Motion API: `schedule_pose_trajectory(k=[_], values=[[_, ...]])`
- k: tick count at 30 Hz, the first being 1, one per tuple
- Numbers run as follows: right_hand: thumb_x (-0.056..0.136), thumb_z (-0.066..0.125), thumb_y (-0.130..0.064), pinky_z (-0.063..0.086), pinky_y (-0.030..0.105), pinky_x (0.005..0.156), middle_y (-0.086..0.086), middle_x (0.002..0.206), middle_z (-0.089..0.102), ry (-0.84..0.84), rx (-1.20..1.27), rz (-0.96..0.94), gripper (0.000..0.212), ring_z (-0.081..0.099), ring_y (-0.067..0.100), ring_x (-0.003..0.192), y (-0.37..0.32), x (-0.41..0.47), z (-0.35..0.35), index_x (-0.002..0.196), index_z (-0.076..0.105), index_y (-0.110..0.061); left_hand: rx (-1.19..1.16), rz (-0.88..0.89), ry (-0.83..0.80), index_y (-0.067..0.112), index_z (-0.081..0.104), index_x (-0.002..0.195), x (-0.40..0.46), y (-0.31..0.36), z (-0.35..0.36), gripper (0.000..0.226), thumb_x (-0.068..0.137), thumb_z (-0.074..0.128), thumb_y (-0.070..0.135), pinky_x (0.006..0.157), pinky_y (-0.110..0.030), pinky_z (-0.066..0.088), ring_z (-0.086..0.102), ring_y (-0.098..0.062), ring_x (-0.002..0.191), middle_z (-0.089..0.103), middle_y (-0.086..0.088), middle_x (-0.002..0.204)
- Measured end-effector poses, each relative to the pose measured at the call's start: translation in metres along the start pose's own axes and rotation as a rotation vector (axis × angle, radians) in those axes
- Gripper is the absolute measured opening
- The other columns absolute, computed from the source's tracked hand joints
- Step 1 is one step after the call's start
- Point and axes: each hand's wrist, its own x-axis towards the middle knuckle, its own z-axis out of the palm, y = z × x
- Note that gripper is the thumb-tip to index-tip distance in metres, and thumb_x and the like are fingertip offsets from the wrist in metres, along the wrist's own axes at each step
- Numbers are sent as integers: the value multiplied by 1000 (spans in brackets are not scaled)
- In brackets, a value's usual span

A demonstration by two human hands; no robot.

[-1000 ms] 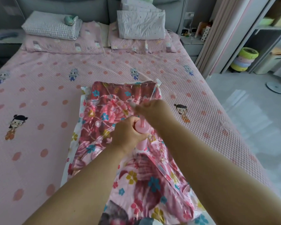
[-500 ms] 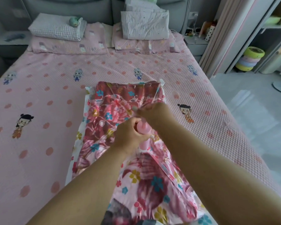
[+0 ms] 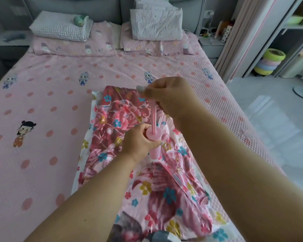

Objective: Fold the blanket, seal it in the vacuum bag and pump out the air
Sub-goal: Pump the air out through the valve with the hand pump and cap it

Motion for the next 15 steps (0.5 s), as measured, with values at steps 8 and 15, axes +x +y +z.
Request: schedule_pose_trajectory(k=[8, 15], values=[[79, 73, -39, 49, 21, 60, 3, 68, 64, -74, -232, 206, 34, 59, 11, 61, 23, -15, 10, 81, 72, -4, 32, 20, -2, 36, 54, 75, -1, -1, -2, 40, 56, 90, 35, 60, -10, 46, 59, 2, 67, 62, 21, 71], [79, 73, -38, 42, 21, 51, -3, 54, 54, -80, -271, 265, 29, 46, 7, 48, 37, -16, 14, 66, 68, -12, 72, 34, 30, 33, 54, 77, 2, 1, 0, 40, 55, 87, 38, 51, -6, 39, 56, 7, 62, 57, 22, 63]])
